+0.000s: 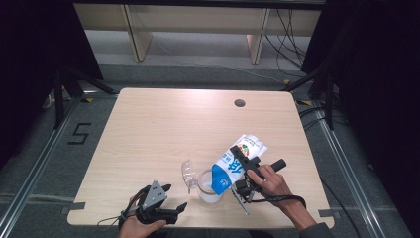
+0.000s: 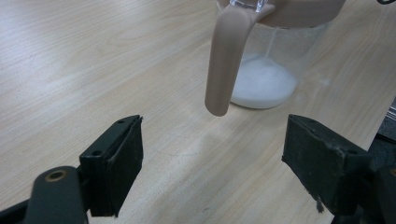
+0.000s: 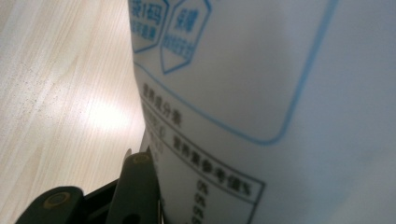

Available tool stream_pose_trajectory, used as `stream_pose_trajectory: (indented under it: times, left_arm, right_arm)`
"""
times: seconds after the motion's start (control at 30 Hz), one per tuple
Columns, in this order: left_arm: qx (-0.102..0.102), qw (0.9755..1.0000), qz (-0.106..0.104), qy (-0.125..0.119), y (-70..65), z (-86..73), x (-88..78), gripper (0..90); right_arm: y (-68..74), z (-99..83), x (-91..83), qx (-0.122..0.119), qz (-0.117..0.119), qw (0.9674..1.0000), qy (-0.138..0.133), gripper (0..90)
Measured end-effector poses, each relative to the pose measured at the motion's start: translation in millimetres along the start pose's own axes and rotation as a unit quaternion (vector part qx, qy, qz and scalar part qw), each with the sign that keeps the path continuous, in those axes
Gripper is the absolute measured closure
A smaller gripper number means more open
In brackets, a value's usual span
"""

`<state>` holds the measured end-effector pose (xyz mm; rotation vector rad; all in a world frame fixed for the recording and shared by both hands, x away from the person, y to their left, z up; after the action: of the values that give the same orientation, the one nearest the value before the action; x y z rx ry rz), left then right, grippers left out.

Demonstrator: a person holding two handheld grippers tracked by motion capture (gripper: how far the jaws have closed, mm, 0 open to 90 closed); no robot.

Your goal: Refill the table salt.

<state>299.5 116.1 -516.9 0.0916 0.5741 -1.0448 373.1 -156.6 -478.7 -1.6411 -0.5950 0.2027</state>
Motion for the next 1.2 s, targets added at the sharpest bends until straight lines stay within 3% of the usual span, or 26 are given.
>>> stream_pose_trajectory:
  times: [0.37,0.5,0.57,0.93,0.97,1.2]
  left_arm:
    - [0.003,1.0,0.001,0.004,0.6,-0.1,-0.6,19.8]
    - [0.002,1.0,0.001,0.004,0.6,0.0,-0.6,19.8]
    - [0.003,1.0,0.001,0.004,0.6,0.0,-0.3,19.8]
    - [0.004,0.9999,0.005,0.009,1.1,-0.1,-1.0,19.7]
    - [0.002,1.0,0.0,0.005,0.9,-0.1,-0.4,19.7]
    - [0.003,1.0,0.001,0.007,1.5,-0.2,-0.5,19.7]
  right_arm:
    - [-2.7,0.1,0.4,-0.012,-0.005,0.9999,-0.004,59.1]
    - [-0.9,-0.1,0.1,-0.004,-0.001,1.0,-0.002,59.1]
    - [-3.1,0.9,0.4,-0.017,-0.004,0.9998,-0.008,59.3]
    - [-3.7,0.0,0.0,-0.018,-0.007,0.9998,-0.007,60.1]
    - [-5.2,0.6,1.1,-0.025,-0.011,0.9995,-0.016,60.2]
    - [-4.3,0.0,0.2,-0.019,-0.007,0.9998,-0.007,60.6]
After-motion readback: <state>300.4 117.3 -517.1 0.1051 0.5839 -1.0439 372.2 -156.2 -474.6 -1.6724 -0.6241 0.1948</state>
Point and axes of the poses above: each handheld gripper's, and its own axes: x roughly forward along the jaws, z roughly out of its top, y roughly to its left, the point moved 3 cm from there along x, roughly forward along the jaws, and after that the axes turned 15 degrees about -z, right-handed, at the moved point
